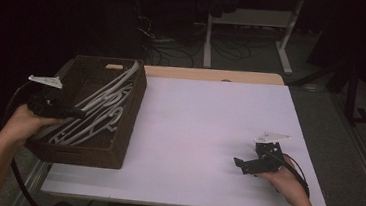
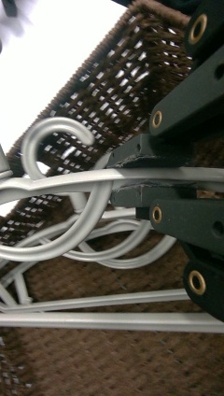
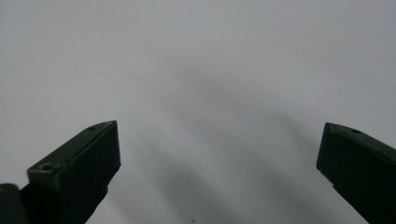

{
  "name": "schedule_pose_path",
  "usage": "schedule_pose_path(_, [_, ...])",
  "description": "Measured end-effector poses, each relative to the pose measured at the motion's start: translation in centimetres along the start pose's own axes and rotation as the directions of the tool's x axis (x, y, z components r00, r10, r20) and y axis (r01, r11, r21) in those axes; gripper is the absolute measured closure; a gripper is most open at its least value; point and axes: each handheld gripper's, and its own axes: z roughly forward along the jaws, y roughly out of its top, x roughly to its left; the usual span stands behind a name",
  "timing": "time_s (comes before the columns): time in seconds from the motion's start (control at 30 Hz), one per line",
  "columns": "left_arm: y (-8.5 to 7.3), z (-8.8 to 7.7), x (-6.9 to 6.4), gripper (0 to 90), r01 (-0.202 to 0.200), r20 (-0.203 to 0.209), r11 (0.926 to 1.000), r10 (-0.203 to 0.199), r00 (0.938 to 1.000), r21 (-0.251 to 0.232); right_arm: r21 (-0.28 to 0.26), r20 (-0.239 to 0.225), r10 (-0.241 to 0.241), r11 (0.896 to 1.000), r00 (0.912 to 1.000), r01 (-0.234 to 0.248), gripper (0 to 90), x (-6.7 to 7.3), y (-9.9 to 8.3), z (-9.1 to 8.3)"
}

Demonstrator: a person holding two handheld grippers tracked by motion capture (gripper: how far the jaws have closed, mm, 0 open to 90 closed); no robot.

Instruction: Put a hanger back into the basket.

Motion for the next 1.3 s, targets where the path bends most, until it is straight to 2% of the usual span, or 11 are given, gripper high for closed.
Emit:
schedule_pose_path(0.07, [-0.3,0.2,0.2,81.6,0.009,0.01,0.9999,-0.009,0.9999,-0.006,0.003,0.0,0.0,1.0,1.0,0.0,0.0,0.0,0.1,0.1])
schedule_pose_path(0.17, [-0.3,0.9,0.3,81.5,0.007,-0.01,0.9998,-0.007,0.9999,0.017,0.004,-0.001,-0.004,1.0,1.0,0.004,0.0,0.1,0.1,0.1])
schedule_pose_path(0.37, [-0.7,3.1,1.1,81.4,0.03,0.009,0.9972,-0.03,0.9995,0.068,0.004,-0.001,0.0,1.0,1.0,0.0,0.0,0.1,0.1,0.1])
schedule_pose_path(0.43, [-0.6,3.3,1.0,81.0,0.013,-0.004,0.9974,-0.013,0.9999,0.071,0.002,0.001,0.003,1.0,1.0,-0.003,0.0,0.0,0.1,0.1])
schedule_pose_path(0.47, [-0.6,3.3,1.0,80.2,0.013,-0.004,0.9974,-0.013,0.9999,0.071,0.002,0.001,0.003,1.0,1.0,-0.003,0.0,0.0,0.1,0.1])
schedule_pose_path(0.5, [-0.6,3.4,1.0,70.6,0.004,-0.024,0.9971,-0.002,0.9997,0.076,-0.002,0.001,0.006,1.0,1.0,-0.006,0.0,-0.1,0.0,0.0])
schedule_pose_path(0.67, [-0.6,3.1,1.3,44.7,0.016,-0.025,0.9995,-0.015,0.9996,0.029,-0.006,0.001,0.006,1.0,1.0,-0.006,0.0,-0.1,0.1,0.0])
schedule_pose_path(0.93, [-0.2,2.2,1.1,29.7,0.014,-0.008,0.9952,-0.015,0.9999,-0.097,-0.015,-0.006,0.005,1.0,1.0,-0.006,0.0,-0.1,0.2,0.0])
schedule_pose_path(1.1, [0.9,1.5,-0.6,24.7,-0.009,0.025,0.9844,0.013,0.9996,-0.176,-0.024,-0.014,0.003,1.0,0.9999,-0.004,0.0,-0.1,0.4,-0.2])
schedule_pose_path(1.17, [1.0,1.5,-0.9,23.5,-0.014,0.029,0.9828,0.02,0.9994,-0.184,-0.024,-0.015,0.004,1.0,0.9999,-0.004,0.0,-0.1,0.4,-0.3])
schedule_pose_path(1.3, [2.1,1.5,-3.5,20.9,-0.048,0.047,0.9701,0.061,0.997,-0.238,-0.032,-0.021,-0.003,0.999,0.9998,0.003,0.0,0.1,0.7,-0.6])
